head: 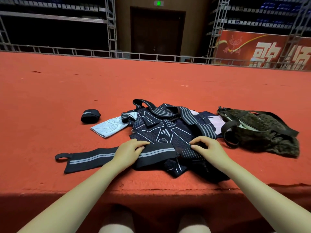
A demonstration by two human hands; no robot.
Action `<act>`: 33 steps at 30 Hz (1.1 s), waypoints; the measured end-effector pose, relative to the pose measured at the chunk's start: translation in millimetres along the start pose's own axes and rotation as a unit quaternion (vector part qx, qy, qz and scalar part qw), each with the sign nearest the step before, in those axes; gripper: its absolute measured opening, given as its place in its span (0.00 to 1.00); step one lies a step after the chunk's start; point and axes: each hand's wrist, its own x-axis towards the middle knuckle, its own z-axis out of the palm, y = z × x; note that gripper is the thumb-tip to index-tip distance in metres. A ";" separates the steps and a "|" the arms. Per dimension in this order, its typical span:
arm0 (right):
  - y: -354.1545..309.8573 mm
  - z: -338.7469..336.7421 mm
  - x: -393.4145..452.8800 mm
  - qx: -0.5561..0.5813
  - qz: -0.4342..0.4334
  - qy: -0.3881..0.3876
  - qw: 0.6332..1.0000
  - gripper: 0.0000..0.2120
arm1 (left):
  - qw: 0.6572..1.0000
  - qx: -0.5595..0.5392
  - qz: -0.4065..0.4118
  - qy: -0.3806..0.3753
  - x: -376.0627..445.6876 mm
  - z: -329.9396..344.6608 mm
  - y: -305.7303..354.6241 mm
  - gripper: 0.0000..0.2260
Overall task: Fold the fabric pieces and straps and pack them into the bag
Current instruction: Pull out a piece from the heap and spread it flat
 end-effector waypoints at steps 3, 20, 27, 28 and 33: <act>4.2 1.3 -1.1 -0.005 -0.005 -0.005 1.000 0.07 | 1.000 0.011 0.003 0.012 -2.8 1.4 1.0 0.14; 48.2 -52.0 112.3 -0.222 0.172 0.114 0.953 0.12 | 0.997 -0.042 -0.020 0.067 -10.1 16.8 -6.2 0.11; -0.1 20.6 69.0 -0.162 -0.087 -0.013 0.983 0.09 | 0.996 -0.059 -0.020 0.065 -11.6 15.6 -3.6 0.26; -8.2 34.2 59.2 -0.154 -0.086 -0.097 0.980 0.10 | 0.994 -0.078 -0.018 0.071 -11.7 15.4 -4.7 0.25; -24.4 67.5 37.1 -0.120 0.001 -0.242 0.963 0.20 | 0.984 -0.144 0.012 0.107 -14.4 15.0 -6.2 0.17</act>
